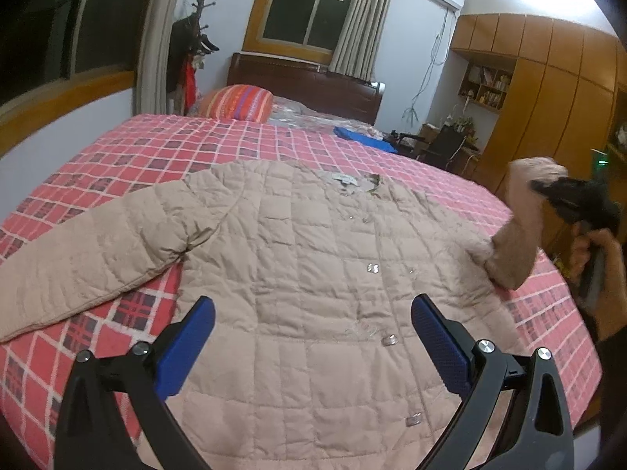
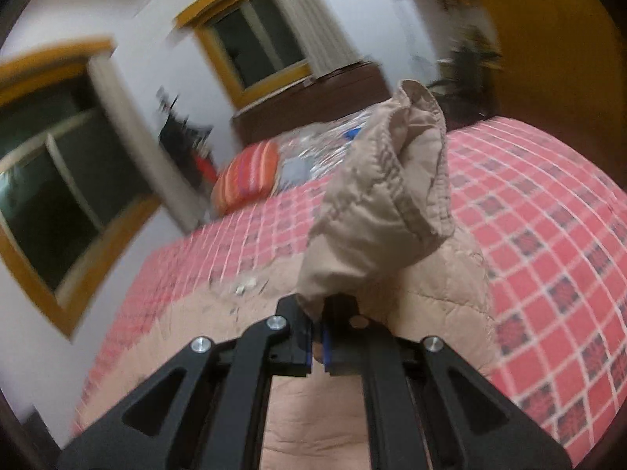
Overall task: Fold large clothes
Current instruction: 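Fold the held sleeve and coat side across the body with the right tool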
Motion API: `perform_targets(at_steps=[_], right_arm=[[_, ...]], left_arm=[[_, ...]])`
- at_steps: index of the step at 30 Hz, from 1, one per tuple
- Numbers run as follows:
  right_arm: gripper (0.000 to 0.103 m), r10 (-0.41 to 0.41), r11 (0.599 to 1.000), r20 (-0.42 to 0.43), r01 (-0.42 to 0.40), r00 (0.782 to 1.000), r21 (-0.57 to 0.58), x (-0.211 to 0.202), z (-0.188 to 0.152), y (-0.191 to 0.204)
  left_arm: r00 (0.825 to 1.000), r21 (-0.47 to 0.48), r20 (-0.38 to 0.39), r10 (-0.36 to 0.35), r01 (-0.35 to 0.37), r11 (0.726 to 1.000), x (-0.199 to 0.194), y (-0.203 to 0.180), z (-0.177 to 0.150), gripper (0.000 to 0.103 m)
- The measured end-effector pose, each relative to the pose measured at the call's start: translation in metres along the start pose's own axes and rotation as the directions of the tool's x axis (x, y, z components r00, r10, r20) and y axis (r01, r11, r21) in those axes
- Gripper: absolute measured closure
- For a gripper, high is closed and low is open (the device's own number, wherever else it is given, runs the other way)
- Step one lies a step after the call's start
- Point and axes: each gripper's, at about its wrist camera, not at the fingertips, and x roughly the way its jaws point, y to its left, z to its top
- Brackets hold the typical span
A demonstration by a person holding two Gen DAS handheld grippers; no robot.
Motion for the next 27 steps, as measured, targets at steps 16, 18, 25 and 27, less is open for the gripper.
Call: perform_targets(at_steps=[16,18,25,27], right_arm=[[0.094,-0.204,0.890,-0.290,0.054,0.935,-0.452,0.148,-0.128,0.118],[0.087,-0.185,0.894,-0.304,0.031,0.935,-0.448,0.147,-0.132,0.120],[0.059,-0.108,0.918,-0.331,-0.034,0.938,-0.395,0.126,-0.130,0.114],[0.057,-0.063,0.928,-0.318,-0.062,0.946,-0.367,0.106,-0.131,0.108]], left_arm=[[0.944,-0.207,-0.109,-0.310,0.284,0.936,0.074,0.005,0.056,0.003],[0.927,-0.259,-0.116,-0.357,0.319,0.912,0.093,0.004,0.063,0.003],[0.866,-0.387,-0.207,-0.456,0.355,0.851,0.187,-0.014,0.075,0.003],[0.834,-0.454,-0.234,-0.500,0.361,0.814,0.212,-0.019,0.072,0.003]])
